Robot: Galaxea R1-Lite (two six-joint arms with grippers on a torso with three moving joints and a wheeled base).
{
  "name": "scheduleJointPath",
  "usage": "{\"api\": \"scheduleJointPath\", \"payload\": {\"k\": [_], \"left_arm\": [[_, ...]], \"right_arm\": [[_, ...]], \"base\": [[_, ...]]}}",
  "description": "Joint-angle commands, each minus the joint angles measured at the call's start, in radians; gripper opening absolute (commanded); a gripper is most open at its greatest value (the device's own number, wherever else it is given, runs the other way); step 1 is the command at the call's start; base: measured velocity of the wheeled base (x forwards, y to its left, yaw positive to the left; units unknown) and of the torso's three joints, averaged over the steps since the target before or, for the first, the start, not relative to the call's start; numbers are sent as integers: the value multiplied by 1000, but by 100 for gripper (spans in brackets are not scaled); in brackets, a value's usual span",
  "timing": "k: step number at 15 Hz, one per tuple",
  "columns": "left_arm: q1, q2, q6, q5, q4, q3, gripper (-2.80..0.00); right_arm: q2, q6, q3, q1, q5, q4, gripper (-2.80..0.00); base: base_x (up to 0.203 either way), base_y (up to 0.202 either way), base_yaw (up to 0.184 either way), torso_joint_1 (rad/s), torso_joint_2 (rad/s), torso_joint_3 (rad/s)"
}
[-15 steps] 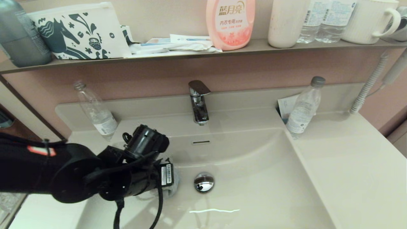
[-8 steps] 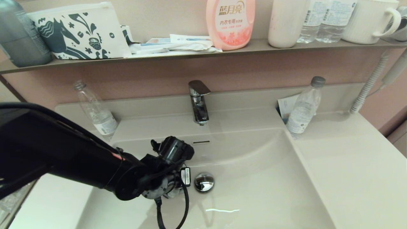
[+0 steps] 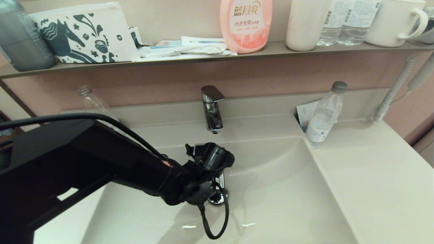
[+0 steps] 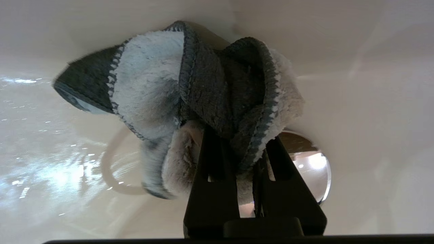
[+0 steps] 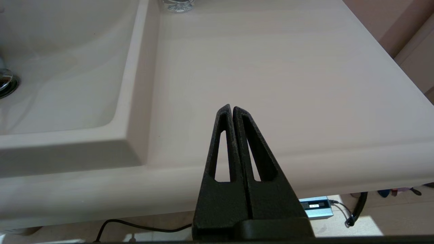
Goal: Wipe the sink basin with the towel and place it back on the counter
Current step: Wipe the sink
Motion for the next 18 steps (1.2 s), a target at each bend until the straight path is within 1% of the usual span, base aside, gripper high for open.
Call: {"api": "scheduleJointPath", "payload": {"k": [1, 5, 7, 9, 13, 15, 18], "left_arm": [[-32, 55, -5, 23, -4, -26, -280], [-66, 69, -7, 54, 5, -92, -280], [-93, 85, -9, 68, 42, -135, -280], [-115, 106, -27, 78, 63, -173, -280], [-150, 132, -30, 86, 117, -249, -280], [-182, 139, -40, 86, 168, -306, -280], [-235, 94, -99, 82, 298, -344, -280]], "right_arm": [[1, 0, 0, 0, 0, 0, -280], [1, 0, 0, 0, 0, 0, -280], [1, 0, 0, 0, 0, 0, -280], [1, 0, 0, 0, 0, 0, -280], [1, 0, 0, 0, 0, 0, -280], [1, 0, 0, 0, 0, 0, -280], [1, 0, 0, 0, 0, 0, -280]], "base": [[0, 0, 0, 0, 0, 0], [0, 0, 0, 0, 0, 0], [0, 0, 0, 0, 0, 0], [0, 0, 0, 0, 0, 0], [0, 0, 0, 0, 0, 0], [0, 0, 0, 0, 0, 0], [0, 0, 0, 0, 0, 0]]}}
